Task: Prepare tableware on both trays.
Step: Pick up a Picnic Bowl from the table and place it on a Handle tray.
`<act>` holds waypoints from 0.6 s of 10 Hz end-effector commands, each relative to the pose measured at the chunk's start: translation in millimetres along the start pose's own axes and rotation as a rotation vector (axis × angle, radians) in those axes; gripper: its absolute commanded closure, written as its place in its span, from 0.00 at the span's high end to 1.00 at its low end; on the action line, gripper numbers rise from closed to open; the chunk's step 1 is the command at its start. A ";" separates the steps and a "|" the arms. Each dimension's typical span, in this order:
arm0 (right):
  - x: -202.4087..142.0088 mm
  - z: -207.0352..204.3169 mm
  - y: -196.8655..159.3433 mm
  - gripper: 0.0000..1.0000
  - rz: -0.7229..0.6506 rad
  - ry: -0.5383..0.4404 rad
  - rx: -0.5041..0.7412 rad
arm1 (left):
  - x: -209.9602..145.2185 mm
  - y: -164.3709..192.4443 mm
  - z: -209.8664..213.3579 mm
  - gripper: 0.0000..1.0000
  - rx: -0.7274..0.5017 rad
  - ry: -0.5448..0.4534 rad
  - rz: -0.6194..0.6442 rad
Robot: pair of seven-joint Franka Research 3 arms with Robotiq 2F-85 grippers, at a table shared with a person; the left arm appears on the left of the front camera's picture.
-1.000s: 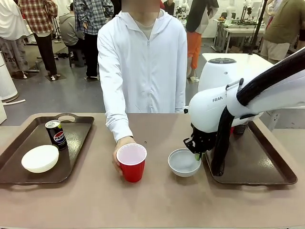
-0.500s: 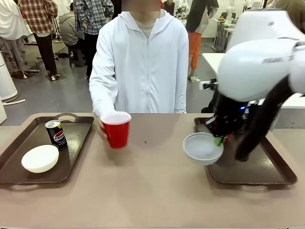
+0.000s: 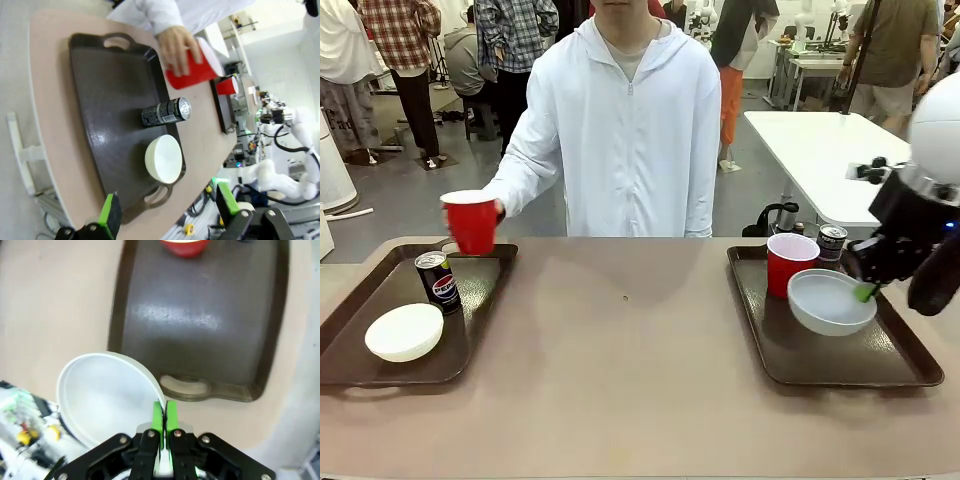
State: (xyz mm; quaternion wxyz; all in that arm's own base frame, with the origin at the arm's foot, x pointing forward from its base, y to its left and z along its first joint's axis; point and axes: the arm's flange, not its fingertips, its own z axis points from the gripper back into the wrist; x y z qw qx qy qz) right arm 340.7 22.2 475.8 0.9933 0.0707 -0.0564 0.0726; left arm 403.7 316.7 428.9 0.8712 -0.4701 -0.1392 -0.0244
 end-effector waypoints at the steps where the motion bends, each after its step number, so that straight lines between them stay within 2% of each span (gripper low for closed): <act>1: 0.1 -8.1 -13.7 0.00 -0.018 -0.042 0.018 | -2.7 -2.4 -0.1 1.00 0.002 -0.004 -0.006; 6: 14.8 -61.9 -25.5 0.00 -0.060 -0.085 0.015 | -2.7 -2.4 -0.1 1.00 0.002 -0.004 -0.006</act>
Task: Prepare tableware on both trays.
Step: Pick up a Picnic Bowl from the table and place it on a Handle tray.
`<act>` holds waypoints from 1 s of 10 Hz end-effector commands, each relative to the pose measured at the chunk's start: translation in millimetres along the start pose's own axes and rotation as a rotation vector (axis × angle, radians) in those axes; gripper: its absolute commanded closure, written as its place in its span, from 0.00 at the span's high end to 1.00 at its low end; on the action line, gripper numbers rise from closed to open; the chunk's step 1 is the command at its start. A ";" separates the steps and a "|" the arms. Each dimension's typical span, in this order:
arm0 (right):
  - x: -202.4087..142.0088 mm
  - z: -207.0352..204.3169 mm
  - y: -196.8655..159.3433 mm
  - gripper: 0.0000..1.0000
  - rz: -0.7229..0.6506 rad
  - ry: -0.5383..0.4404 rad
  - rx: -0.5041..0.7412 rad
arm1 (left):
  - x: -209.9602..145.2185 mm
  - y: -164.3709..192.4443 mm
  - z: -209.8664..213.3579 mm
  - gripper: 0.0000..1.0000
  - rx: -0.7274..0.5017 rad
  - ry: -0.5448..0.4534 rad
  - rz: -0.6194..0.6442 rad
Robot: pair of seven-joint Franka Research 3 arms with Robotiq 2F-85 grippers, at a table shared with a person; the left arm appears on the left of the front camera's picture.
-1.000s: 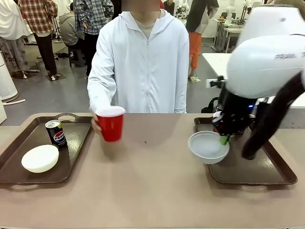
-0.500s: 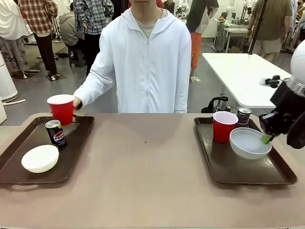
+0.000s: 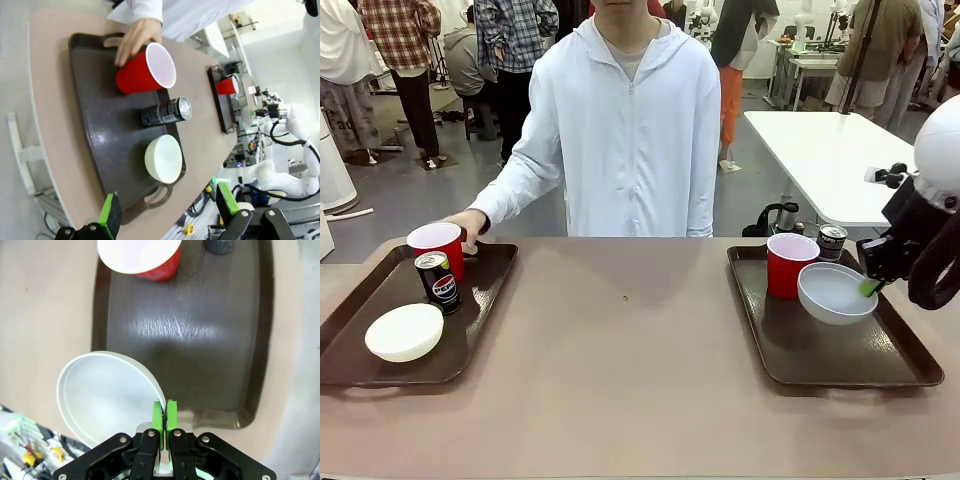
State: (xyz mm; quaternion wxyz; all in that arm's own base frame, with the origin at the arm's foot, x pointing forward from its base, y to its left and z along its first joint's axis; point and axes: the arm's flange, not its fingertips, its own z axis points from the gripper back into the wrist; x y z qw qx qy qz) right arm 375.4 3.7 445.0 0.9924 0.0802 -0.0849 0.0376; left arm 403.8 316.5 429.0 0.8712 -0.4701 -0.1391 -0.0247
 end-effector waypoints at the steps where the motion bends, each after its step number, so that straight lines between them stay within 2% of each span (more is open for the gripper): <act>1: -10.8 -44.4 -0.4 0.00 -0.012 -0.022 -0.005 | -2.8 -2.2 0.0 1.00 0.002 -0.005 -0.006; 4: -5.9 -80.7 -1.0 0.00 -0.030 -0.005 -0.048 | -2.8 -2.2 0.0 1.00 0.002 -0.005 -0.006; 8: 0.2 -111.8 -4.8 0.00 -0.052 0.021 -0.031 | -2.8 -2.2 0.0 1.00 0.002 -0.005 -0.006; 9: -1.6 -110.8 -4.3 0.62 -0.048 0.029 -0.026 | -2.8 -2.2 0.0 1.00 0.002 -0.005 -0.006; 10: -3.9 -103.2 -3.2 0.62 -0.038 0.026 -0.019 | -2.8 -2.2 0.0 1.00 0.002 -0.005 -0.006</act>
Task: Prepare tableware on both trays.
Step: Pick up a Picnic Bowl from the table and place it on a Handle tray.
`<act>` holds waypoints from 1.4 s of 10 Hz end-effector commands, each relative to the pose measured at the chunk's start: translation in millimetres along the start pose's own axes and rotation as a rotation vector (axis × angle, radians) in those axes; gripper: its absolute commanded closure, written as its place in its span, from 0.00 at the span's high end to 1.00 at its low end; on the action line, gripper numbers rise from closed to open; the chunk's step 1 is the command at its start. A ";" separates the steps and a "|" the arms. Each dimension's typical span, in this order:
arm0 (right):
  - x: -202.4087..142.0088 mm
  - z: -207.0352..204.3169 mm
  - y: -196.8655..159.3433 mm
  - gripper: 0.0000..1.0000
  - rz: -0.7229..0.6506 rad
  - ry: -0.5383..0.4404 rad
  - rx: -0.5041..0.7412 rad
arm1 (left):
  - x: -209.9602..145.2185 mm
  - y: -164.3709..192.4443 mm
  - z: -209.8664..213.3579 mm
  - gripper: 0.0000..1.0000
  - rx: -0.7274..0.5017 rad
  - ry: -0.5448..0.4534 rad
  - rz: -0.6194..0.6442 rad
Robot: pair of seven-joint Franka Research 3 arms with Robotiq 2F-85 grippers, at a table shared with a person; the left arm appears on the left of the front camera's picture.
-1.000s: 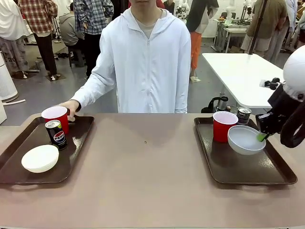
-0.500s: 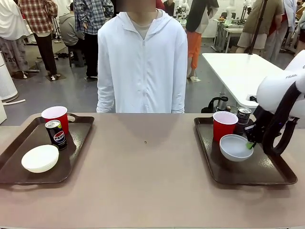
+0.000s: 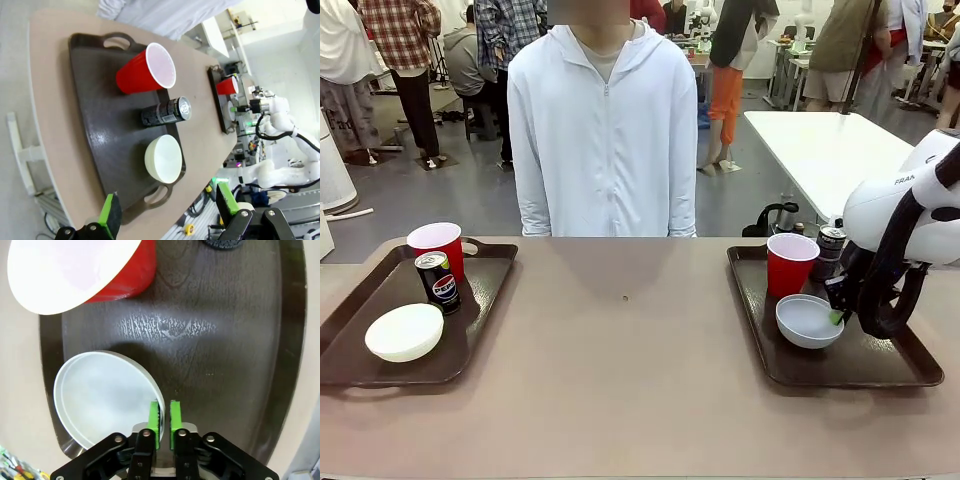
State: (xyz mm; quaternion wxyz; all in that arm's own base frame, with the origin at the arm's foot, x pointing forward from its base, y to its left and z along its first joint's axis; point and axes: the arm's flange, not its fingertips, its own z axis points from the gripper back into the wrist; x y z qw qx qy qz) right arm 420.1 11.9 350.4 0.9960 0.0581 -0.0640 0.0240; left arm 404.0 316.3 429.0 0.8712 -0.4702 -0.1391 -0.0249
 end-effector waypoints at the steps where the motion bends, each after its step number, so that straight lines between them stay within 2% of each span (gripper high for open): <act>1: -35.3 5.1 10.3 1.00 -0.007 -0.022 0.038 | -3.0 -2.1 0.2 1.00 0.002 -0.005 -0.005; 2: -39.1 14.1 16.8 0.63 0.007 -0.024 0.045 | -3.0 -2.1 0.2 1.00 0.002 -0.005 -0.005; 3: -44.2 25.3 22.9 1.00 0.016 -0.015 0.027 | -3.0 -2.1 0.2 1.00 0.002 -0.005 -0.005; 5: -50.4 50.4 32.5 1.00 0.034 0.006 0.020 | -3.0 -2.1 0.2 1.00 0.002 -0.005 -0.005; 6: -53.0 64.0 34.8 0.67 0.034 0.004 0.027 | -3.0 -2.1 0.2 1.00 0.002 -0.005 -0.005; 9: -64.1 107.4 35.8 0.97 0.044 -0.045 0.032 | -3.0 -2.1 0.2 1.00 0.002 -0.005 -0.005; 10: -68.7 121.0 32.8 1.00 0.041 -0.053 0.022 | -3.0 -2.1 0.2 1.00 0.002 -0.005 -0.005; 12: -78.2 141.9 29.8 1.00 0.041 -0.065 0.007 | -3.0 -2.1 0.2 1.00 0.002 -0.005 -0.005; 13: -76.9 143.7 29.5 1.00 0.026 -0.067 0.014 | -3.0 -2.1 0.2 1.00 0.002 -0.005 -0.005; 14: -60.3 146.6 33.9 1.00 0.065 -0.068 0.035 | -3.0 -2.1 0.2 1.00 0.002 -0.005 -0.005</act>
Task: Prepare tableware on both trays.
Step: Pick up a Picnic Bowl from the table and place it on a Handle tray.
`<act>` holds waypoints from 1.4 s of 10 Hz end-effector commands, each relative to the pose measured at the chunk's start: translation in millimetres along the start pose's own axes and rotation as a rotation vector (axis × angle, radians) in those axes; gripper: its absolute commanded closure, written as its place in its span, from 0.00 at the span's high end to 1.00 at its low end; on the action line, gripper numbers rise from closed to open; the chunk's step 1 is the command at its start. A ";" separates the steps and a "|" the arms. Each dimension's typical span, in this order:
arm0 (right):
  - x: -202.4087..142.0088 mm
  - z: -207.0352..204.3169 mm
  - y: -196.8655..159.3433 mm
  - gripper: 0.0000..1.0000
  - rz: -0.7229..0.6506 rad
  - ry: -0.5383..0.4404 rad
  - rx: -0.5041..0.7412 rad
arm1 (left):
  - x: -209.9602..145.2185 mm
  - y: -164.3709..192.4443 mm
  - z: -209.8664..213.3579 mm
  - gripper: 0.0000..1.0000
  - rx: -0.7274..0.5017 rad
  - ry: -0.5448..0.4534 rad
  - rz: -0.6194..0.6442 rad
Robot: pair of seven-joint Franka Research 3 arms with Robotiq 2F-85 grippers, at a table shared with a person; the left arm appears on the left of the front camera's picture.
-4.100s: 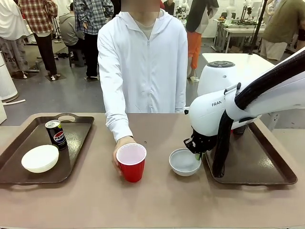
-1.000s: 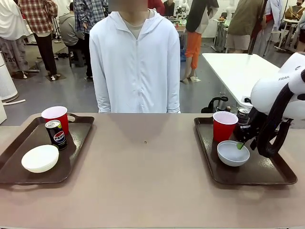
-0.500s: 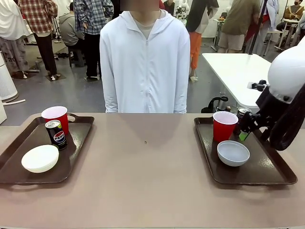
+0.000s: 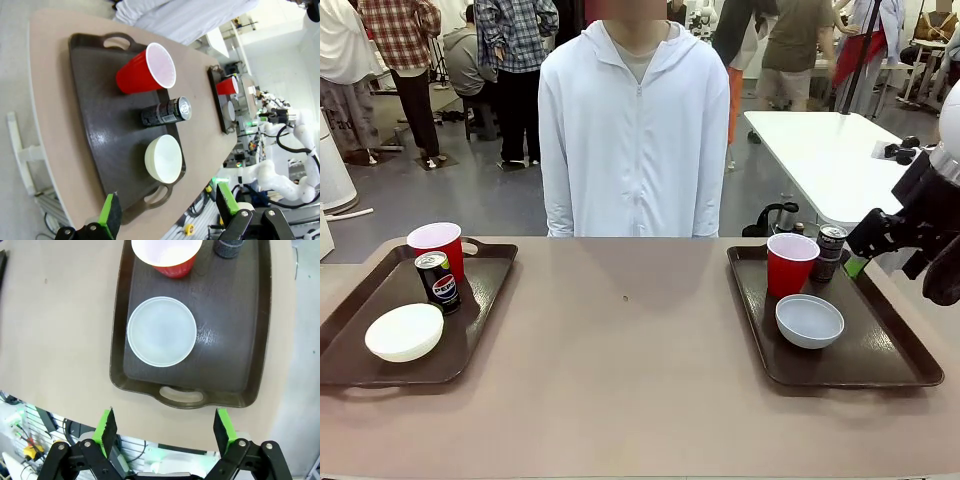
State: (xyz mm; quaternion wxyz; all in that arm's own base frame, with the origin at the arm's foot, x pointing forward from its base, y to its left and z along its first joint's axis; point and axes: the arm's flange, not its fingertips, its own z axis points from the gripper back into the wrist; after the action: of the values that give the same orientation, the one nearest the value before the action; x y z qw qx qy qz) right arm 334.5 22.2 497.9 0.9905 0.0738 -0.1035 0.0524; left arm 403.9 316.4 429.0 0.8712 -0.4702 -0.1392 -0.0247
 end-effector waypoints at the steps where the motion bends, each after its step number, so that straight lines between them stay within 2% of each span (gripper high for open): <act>1: 4.4 -8.6 1.7 1.00 0.005 0.009 0.002 | -2.8 -2.2 0.1 1.00 0.002 -0.005 -0.005; 10: 1.5 -5.6 0.4 1.00 0.002 0.015 0.001 | -2.8 -2.2 0.1 1.00 0.002 -0.005 -0.005; 11: 17.5 16.9 -27.7 1.00 -0.075 0.037 0.195 | -2.8 -2.2 0.1 1.00 0.002 -0.005 -0.005; 14: 52.4 37.5 -140.7 1.00 -0.224 0.006 0.520 | -2.8 -2.2 0.1 1.00 0.002 -0.005 -0.005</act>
State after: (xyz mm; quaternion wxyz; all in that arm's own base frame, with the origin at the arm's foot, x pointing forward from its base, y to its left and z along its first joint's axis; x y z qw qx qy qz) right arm 368.6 -96.8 525.6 0.9576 0.2707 -0.0930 -0.0317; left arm 403.3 317.1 428.9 0.8711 -0.4702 -0.1395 -0.0240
